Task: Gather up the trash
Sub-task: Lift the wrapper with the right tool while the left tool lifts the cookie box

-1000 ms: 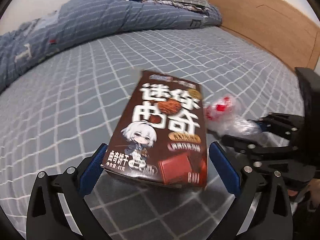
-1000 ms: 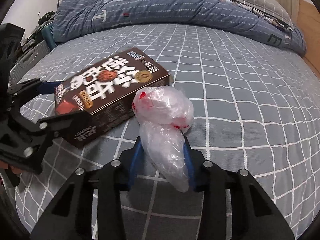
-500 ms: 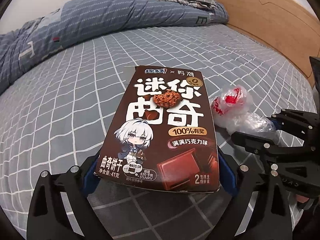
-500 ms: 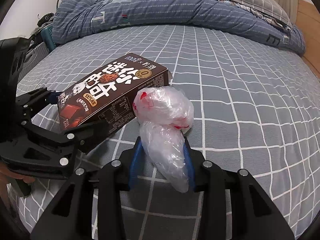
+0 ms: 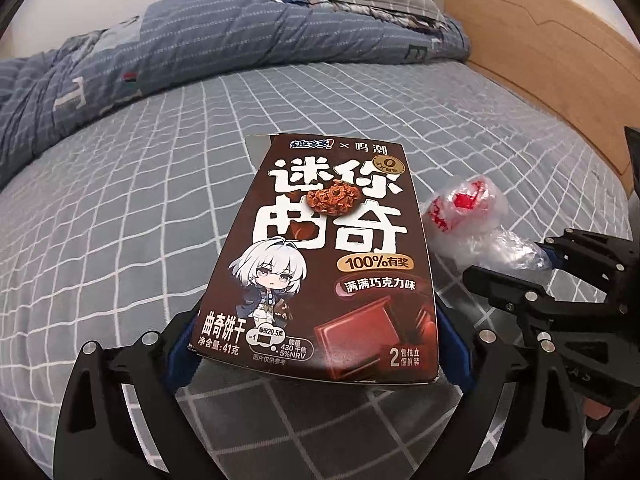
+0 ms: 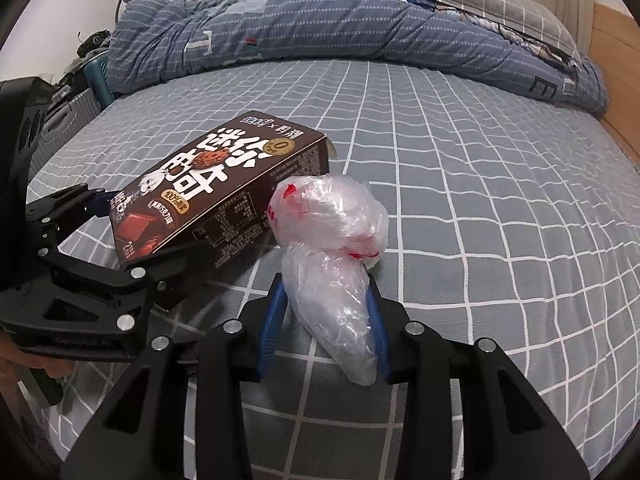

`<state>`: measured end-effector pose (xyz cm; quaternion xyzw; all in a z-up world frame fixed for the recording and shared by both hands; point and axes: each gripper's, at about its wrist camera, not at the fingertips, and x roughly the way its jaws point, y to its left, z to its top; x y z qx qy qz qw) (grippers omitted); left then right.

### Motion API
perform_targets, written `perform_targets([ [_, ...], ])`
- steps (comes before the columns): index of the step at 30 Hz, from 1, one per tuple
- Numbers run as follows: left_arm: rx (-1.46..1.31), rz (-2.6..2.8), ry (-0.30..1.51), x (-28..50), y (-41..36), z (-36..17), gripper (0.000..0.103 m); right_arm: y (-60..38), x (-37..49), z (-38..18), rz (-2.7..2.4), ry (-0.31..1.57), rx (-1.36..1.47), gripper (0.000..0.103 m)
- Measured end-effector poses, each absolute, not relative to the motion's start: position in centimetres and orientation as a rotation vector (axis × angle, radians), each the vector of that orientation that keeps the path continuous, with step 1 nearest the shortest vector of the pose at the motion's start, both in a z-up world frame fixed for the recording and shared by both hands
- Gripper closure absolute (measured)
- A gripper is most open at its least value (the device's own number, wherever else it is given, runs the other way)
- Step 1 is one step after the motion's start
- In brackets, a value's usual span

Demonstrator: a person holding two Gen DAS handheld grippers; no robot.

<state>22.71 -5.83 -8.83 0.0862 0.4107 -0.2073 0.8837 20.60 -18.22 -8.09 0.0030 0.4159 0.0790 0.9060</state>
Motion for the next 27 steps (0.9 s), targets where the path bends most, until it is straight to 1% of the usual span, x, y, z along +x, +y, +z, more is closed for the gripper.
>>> perform_targets([
  [16, 0.091, -0.28, 0.808, 18.3, -4.4, -5.2, 0.011, -18.8, 17.4, -5.1, 0.134, 0.794, 0.02, 0.067],
  [27, 0.062, -0.216, 0.779, 13.7, -3.2, -3.6, 0.011, -17.8, 13.4, -4.6, 0.129, 0.795, 0.001, 0.067],
])
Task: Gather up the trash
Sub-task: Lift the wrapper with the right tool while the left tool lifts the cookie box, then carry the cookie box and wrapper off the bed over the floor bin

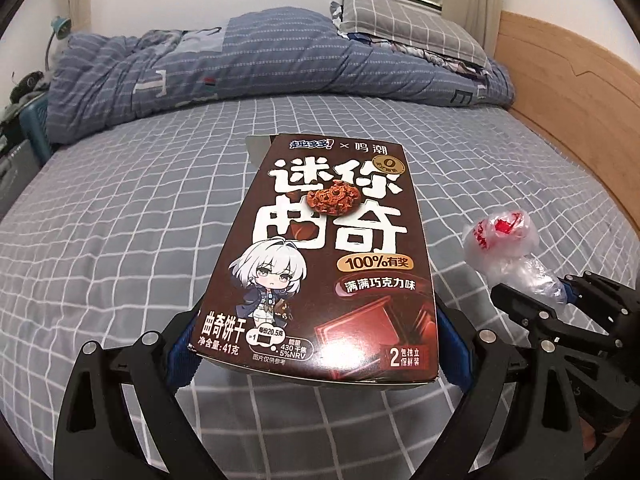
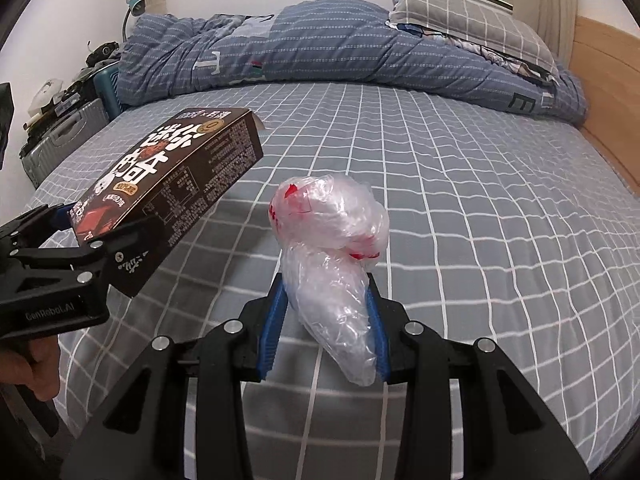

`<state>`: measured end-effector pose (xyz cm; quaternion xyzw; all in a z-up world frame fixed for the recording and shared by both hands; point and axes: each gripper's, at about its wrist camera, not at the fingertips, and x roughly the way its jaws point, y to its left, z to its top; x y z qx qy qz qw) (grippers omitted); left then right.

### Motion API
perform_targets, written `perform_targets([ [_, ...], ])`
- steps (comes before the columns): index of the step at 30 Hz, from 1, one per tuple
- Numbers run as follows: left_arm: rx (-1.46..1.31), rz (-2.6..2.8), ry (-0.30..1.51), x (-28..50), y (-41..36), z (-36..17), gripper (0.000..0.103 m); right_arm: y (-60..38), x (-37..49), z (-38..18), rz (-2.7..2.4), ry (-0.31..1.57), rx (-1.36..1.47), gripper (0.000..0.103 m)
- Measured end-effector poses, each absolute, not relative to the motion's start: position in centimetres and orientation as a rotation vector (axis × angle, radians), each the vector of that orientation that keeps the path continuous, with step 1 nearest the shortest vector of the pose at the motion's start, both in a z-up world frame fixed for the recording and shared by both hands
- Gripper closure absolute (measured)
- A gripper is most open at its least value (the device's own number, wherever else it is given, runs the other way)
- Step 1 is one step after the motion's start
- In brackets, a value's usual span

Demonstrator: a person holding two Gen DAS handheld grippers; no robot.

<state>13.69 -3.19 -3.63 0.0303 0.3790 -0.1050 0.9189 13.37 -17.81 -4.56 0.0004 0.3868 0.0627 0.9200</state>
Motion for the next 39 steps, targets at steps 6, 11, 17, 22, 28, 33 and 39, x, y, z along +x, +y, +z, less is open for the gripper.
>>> perform_targets([
  [6, 0.045, -0.198, 0.765, 12.1, -3.2, -2.6, 0.011, -17.9, 11.3, -4.1, 0.114, 0.788, -0.002, 0.067],
  [11, 0.039, -0.199, 0.76, 10.4, -3.0, -2.1, 0.011, -18.2, 10.2, -4.2, 0.109, 0.795, 0.001, 0.067],
  [17, 0.043, -0.19, 0.758, 8.4, -2.9, -2.2, 0.011, -18.0, 8.6, -3.9, 0.109, 0.792, 0.009, 0.067],
  [22, 0.033, -0.183, 0.752, 6.8, -2.7, -1.9, 0.011, -17.9, 7.2, -3.8, 0.106, 0.792, 0.005, 0.067],
  [28, 0.025, -0.16, 0.745, 4.6, -2.5, -1.6, 0.011, -17.8, 5.7, -3.2, 0.103, 0.778, 0.018, 0.067],
  [33, 0.011, -0.147, 0.745, 2.8, -2.1, -1.4, 0.011, -17.4, 4.0, -2.8, 0.105, 0.771, 0.02, 0.067],
  [39, -0.008, -0.129, 0.733, 0.2, -1.5, -1.0, 0.011, -17.1, 1.8, -2.7, 0.103, 0.778, 0.029, 0.067],
])
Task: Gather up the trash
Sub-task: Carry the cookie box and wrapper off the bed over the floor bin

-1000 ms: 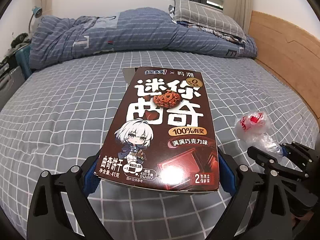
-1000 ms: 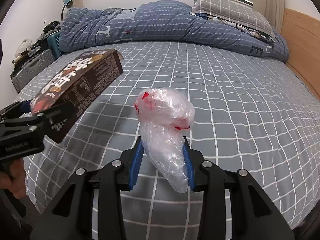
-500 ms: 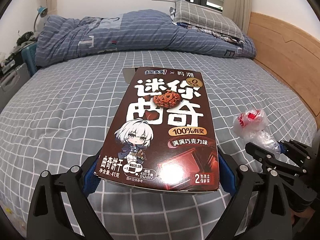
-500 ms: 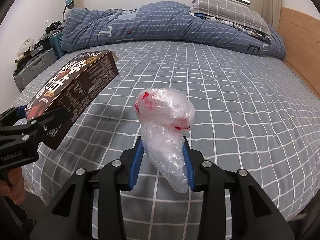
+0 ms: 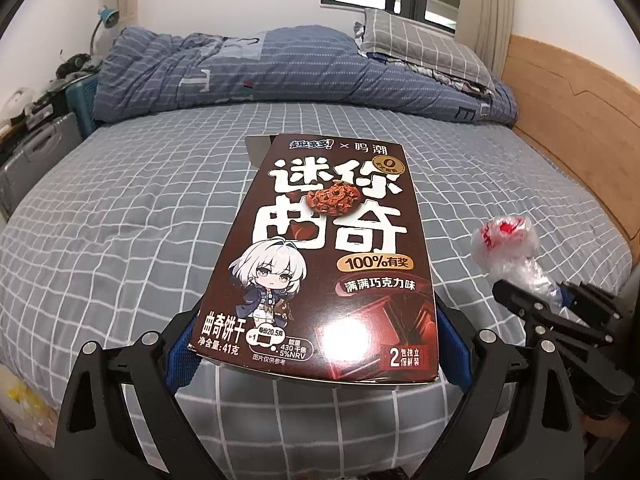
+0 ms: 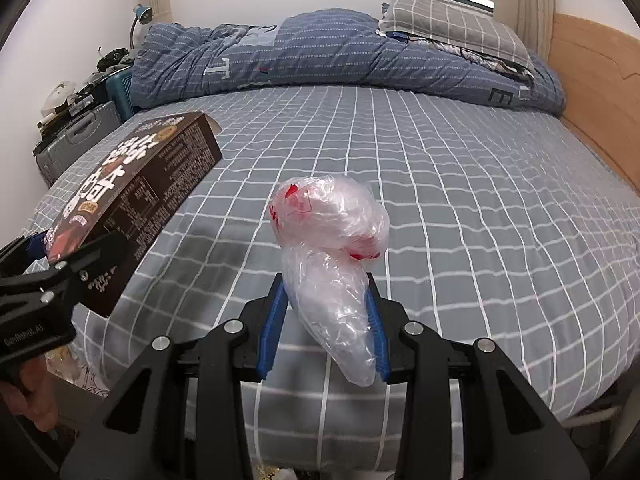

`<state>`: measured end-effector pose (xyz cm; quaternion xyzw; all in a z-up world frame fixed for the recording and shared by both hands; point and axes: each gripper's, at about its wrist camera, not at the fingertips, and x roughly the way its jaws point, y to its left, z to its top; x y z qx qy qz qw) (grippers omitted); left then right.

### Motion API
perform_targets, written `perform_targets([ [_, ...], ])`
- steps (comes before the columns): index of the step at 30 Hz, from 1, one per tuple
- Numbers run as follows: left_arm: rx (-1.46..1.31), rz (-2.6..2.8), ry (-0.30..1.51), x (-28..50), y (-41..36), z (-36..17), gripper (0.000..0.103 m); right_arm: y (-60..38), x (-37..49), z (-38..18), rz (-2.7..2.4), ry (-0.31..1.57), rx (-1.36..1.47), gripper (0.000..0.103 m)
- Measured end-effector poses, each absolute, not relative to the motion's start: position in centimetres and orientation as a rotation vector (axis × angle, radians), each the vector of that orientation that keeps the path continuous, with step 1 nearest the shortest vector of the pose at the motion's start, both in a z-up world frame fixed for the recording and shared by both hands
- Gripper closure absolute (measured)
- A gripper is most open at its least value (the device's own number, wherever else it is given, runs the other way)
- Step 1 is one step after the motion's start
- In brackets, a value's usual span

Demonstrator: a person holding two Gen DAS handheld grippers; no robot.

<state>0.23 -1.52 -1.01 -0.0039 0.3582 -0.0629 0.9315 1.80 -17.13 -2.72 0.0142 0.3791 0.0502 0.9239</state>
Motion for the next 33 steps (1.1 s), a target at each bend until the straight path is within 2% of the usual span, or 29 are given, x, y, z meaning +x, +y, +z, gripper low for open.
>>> perform_targets([
  [14, -0.013, -0.141, 0.731, -6.0, -1.3, -0.5, 0.011, -16.2, -4.4, -2.7, 0.112, 0.787, 0.048, 0.067],
  [33, -0.003, -0.113, 0.813, -15.8, -0.9, -2.9, 0.011, -14.6, -13.1, -4.0, 0.124, 0.844, 0.056, 0.067],
])
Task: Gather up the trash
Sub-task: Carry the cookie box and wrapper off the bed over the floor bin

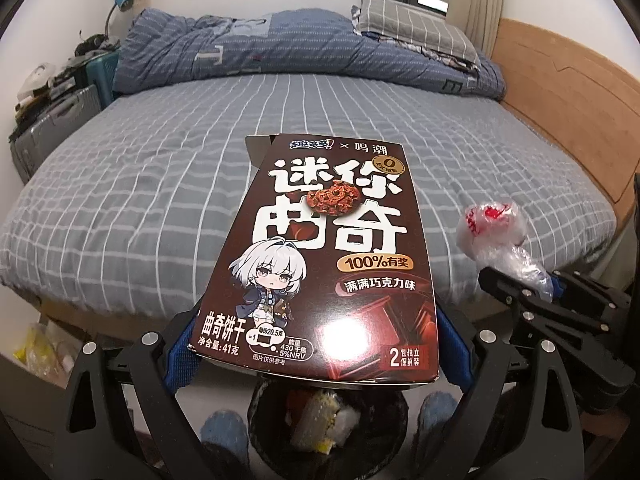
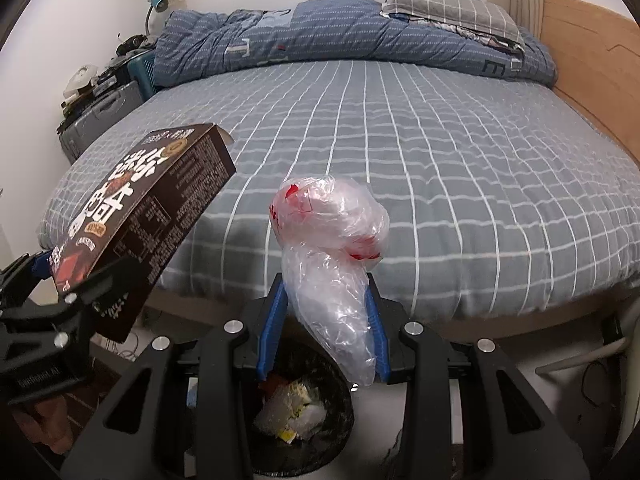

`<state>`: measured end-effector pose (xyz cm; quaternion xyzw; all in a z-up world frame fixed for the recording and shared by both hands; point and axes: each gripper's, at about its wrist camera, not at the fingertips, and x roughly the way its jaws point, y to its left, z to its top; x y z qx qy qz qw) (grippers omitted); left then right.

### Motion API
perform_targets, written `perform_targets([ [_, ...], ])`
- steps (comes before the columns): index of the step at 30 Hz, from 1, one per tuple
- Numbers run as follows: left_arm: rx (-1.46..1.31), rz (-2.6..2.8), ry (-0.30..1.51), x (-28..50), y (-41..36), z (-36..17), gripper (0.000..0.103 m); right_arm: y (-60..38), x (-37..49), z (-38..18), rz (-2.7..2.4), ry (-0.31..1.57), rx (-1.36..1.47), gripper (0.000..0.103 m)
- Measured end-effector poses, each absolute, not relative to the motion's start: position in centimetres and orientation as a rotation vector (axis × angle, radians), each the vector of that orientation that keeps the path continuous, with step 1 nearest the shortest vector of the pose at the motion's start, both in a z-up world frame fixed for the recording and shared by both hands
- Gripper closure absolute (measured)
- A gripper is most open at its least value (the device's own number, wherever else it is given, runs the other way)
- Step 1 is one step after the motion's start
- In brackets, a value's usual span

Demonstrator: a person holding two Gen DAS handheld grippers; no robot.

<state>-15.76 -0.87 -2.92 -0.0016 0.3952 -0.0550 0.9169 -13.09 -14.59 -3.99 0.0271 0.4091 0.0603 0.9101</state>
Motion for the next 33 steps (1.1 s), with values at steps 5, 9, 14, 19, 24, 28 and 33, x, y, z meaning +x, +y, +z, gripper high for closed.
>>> perform_targets([
  [5, 0.004, -0.09, 0.854, -18.1, -0.3, -4.0, 0.011, -14.0, -14.9, -4.6, 0.124, 0.869, 0.054, 0.067],
  [9, -0.004, -0.075, 0.891, -19.9, 0.2, -5.1, 0.011, -13.2, -16.7, -5.4, 0.12, 0.887, 0.029, 0.067],
  [14, -0.009, -0.071, 0.938, -21.8, 0.4, -6.4, 0.011, -12.5, -18.4, -6.5, 0.129, 0.923, 0.021, 0.067],
  [19, 0.008, -0.085, 0.986, -22.6, 0.0, -8.2, 0.011, -12.0, -19.2, -7.6, 0.132, 0.951, 0.004, 0.067],
  [24, 0.014, -0.097, 1.045, -22.3, 0.0, -10.2, 0.011, -12.1, -18.8, -9.0, 0.126, 0.987, 0.003, 0.067],
  [28, 0.051, -0.121, 1.057, -21.7, -0.8, -10.8, 0.011, -12.5, -18.0, -10.0, 0.12, 1.017, 0.031, 0.067],
  [33, 0.06, -0.153, 1.079, -20.9, -1.8, -11.9, 0.011, -12.5, -17.6, -10.5, 0.123, 1.025, 0.028, 0.067],
])
